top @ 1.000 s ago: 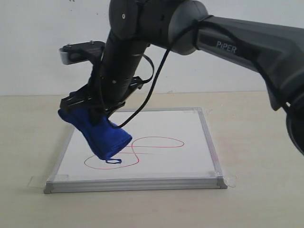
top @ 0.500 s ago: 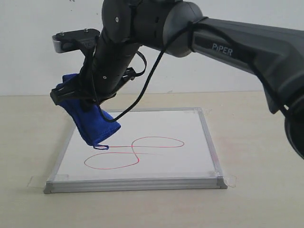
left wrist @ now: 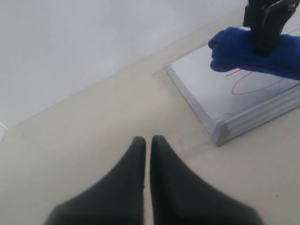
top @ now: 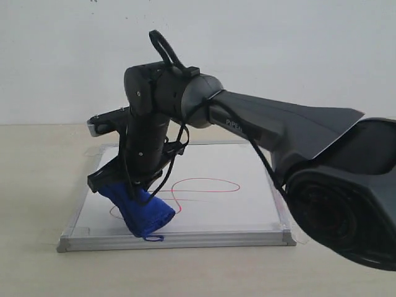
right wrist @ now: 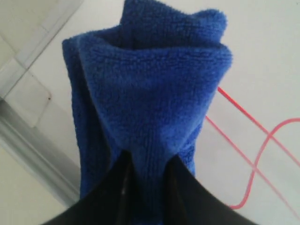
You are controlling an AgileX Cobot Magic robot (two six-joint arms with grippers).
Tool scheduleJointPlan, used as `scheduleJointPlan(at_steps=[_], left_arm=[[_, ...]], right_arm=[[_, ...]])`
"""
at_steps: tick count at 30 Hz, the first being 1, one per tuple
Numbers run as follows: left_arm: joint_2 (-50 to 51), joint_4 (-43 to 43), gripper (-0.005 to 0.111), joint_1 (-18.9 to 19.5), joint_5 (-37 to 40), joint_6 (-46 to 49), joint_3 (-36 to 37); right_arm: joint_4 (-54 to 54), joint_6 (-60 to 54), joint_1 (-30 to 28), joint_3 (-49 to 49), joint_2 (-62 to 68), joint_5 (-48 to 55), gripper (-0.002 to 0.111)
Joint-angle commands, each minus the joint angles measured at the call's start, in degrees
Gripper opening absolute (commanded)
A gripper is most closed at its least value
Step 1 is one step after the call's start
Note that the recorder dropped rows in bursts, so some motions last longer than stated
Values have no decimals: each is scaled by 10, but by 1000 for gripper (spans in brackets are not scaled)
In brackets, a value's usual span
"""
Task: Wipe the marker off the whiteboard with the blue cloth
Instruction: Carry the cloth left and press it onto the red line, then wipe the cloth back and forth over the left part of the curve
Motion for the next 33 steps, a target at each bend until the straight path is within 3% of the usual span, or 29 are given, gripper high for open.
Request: scheduleJointPlan(at_steps=[1,15,25,27,33], left_arm=[[-2,-1,4,1,-1,3,2],[-2,-1,4,1,-1,3,2],[-2,-1,4,1,-1,3,2],[-2,-1,4,1,-1,3,2],[-2,-1,4,1,-1,3,2]], right_arm=[[5,0,-2,-38,15,-40,0],[101,-8,0,-56,65,-106,0],[101,-33,18,-56,96,-97,0],[73,-33,17,-56,102,-88,0],[-140,51,14,-56,101,-46,0]])
